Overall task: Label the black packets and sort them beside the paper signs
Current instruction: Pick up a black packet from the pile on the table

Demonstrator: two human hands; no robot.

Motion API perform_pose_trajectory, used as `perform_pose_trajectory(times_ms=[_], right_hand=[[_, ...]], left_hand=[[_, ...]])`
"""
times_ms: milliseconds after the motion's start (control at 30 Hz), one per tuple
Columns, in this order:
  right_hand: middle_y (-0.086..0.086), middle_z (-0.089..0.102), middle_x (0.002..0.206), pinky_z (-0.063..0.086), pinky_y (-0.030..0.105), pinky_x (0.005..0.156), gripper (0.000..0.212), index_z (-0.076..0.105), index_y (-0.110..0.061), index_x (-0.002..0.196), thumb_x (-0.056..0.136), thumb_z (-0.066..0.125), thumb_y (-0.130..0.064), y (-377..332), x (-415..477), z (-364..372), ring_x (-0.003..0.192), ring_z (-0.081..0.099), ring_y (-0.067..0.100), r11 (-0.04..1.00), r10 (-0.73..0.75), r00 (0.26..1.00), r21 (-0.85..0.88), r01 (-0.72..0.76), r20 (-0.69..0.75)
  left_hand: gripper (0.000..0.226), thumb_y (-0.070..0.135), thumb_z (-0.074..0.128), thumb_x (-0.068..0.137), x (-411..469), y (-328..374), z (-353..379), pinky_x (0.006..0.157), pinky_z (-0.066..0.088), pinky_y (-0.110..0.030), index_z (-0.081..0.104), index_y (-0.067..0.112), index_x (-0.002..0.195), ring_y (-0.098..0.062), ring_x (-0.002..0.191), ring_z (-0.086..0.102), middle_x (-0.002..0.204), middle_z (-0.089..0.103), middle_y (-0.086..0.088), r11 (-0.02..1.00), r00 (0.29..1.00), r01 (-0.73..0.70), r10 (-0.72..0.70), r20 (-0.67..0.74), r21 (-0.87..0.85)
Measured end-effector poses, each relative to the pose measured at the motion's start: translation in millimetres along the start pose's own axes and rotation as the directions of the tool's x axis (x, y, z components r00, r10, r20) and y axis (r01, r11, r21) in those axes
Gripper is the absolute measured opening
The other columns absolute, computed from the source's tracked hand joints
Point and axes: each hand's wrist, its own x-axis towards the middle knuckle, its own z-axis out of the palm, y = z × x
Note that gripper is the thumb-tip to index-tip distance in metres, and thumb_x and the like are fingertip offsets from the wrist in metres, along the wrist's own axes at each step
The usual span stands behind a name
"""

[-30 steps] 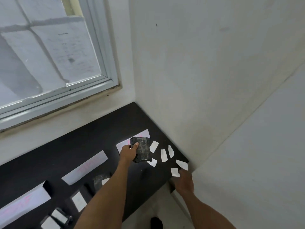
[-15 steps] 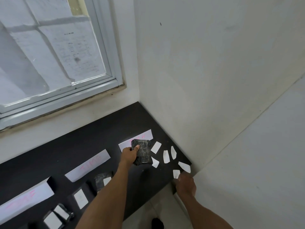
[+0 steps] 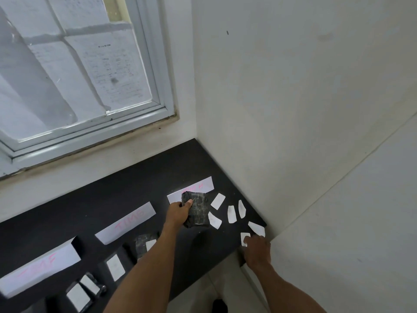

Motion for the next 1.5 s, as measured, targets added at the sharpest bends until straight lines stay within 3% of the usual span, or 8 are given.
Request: perform_pose_trajectory(times_ms=[333,433,533,733,1000,1167,1367,1500], right_hand=[[0.009,0.064,0.095,0.042,0.022,0.071,0.023,0.066,-0.011,0.1,0.093,0.044,-0.013,4,-3,-3,0.081,0.059,0.019,1.0,-0.004,1.0,0.027,0.004,-0.011],[0.008,0.07,0.103,0.049,0.03,0.078,0.021,0.068,-0.007,0.084,0.077,0.05,0.001,2,-4,-10,0.094,0.064,0.031,0.993,-0.094,0.983,0.05,0.103,-0.161],[0.008,0.07,0.084,0.044,0.033,0.087,0.015,0.068,-0.01,0.083,0.079,0.054,-0.006,-17,0,-40,0.086,0.066,0.03,0.992,-0.107,0.965,0.038,0.119,-0.239],[-0.002,0.064,0.071,0.038,0.03,0.094,0.015,0.061,-0.014,0.069,0.064,0.072,-0.005,-89,2,-83,0.071,0.063,0.02,0.849,-0.416,0.721,0.048,0.527,-0.554],[0.002,0.062,0.074,0.047,0.037,0.101,0.015,0.062,-0.013,0.072,0.077,0.048,-0.01,-163,-22,-82,0.074,0.06,0.019,0.657,-0.738,0.547,-0.235,0.717,-0.394],[0.002,0.065,0.074,0.05,0.037,0.098,0.012,0.062,-0.014,0.072,0.069,0.062,-0.003,-175,-31,-80,0.073,0.062,0.018,0.604,-0.789,0.48,-0.336,0.723,-0.384],[0.009,0.069,0.098,0.054,0.038,0.09,0.009,0.066,-0.009,0.085,0.077,0.067,-0.006,-190,-41,-78,0.086,0.066,0.024,0.563,-0.803,0.429,-0.291,0.774,-0.413],[0.009,0.049,0.145,0.03,0.044,0.115,0.058,0.055,-0.008,0.134,0.094,0.043,-0.049,-193,-59,-74,0.136,0.045,0.022,0.595,-0.804,0.532,-0.342,0.728,-0.265]], left_hand=[[0.039,0.032,0.059,0.094,-3,3,4,0.08,0.054,-0.038,0.067,-0.005,0.098,-0.03,0.088,0.064,0.096,0.067,-0.017,1.0,1.0,0.019,-0.019,0.015,-0.015],[0.04,0.032,0.06,0.094,-6,2,1,0.088,0.055,-0.043,0.066,-0.007,0.101,-0.035,0.096,0.065,0.1,0.067,-0.019,0.999,0.999,0.042,-0.041,0.02,-0.015],[0.035,0.03,0.061,0.093,-11,2,-3,0.089,0.055,-0.046,0.064,-0.004,0.102,-0.035,0.098,0.064,0.103,0.065,-0.018,0.996,0.996,0.084,-0.083,0.027,-0.03],[0.023,0.024,0.063,0.091,-25,11,-14,0.082,0.056,-0.044,0.056,0.009,0.076,-0.029,0.083,0.062,0.093,0.062,-0.014,0.983,0.989,0.148,-0.144,0.043,-0.11],[0.026,0.02,0.058,0.094,-40,24,-44,0.093,0.052,-0.051,0.061,-0.003,0.106,-0.039,0.105,0.062,0.116,0.062,-0.025,0.977,0.99,0.134,-0.125,0.063,-0.168],[0.025,0.018,0.063,0.089,-49,23,-72,0.094,0.052,-0.047,0.064,0.0,0.108,-0.035,0.102,0.063,0.115,0.065,-0.021,0.947,0.989,0.149,-0.143,0.043,-0.285],[0.024,0.015,0.063,0.087,-62,23,-98,0.089,0.054,-0.043,0.062,0.0,0.106,-0.032,0.09,0.065,0.096,0.066,-0.016,0.92,0.989,0.15,-0.14,0.055,-0.362],[0.014,0.015,0.062,0.088,-68,23,-118,0.081,0.056,-0.039,0.062,0.004,0.097,-0.028,0.081,0.063,0.088,0.066,-0.013,0.888,0.993,0.106,-0.116,0.006,-0.447]])
